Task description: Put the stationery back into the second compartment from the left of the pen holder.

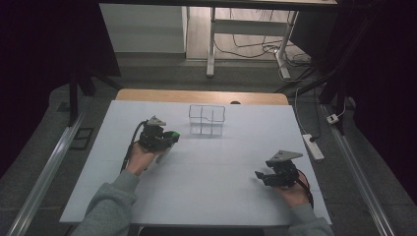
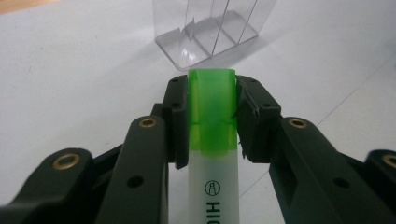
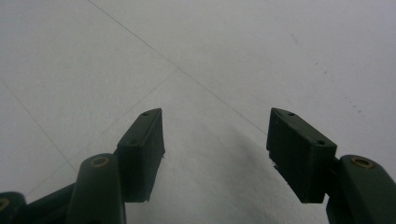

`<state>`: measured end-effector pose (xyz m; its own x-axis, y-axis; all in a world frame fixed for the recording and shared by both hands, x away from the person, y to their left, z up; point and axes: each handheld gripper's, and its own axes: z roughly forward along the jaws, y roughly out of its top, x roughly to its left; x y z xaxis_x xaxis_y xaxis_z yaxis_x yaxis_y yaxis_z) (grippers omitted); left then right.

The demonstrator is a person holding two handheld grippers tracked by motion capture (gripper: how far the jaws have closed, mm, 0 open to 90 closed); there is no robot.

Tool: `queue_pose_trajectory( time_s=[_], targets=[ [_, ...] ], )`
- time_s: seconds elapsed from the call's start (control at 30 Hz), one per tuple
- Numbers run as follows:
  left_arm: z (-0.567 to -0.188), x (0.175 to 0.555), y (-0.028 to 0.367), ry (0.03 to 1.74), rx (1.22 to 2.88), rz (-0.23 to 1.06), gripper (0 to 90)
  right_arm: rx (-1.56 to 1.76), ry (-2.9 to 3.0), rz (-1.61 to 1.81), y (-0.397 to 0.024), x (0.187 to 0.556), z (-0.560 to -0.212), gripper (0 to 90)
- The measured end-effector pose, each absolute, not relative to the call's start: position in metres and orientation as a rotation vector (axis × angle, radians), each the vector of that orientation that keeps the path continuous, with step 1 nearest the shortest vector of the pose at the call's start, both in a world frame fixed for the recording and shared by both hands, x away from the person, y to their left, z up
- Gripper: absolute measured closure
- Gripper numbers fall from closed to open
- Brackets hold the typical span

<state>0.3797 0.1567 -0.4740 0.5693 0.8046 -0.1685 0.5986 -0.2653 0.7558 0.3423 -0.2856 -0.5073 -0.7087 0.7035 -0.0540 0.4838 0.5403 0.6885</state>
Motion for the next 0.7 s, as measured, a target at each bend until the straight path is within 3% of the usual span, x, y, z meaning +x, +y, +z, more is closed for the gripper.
queue_pose_trajectory(
  time_s=[0.7],
  targets=[
    [-0.448, 0.377, 0.165, 1.045, 1.884, 0.345, 66.7, 0.976, 2.454, 0.95, -0.285, 0.342, -0.508, 36.1]
  ],
)
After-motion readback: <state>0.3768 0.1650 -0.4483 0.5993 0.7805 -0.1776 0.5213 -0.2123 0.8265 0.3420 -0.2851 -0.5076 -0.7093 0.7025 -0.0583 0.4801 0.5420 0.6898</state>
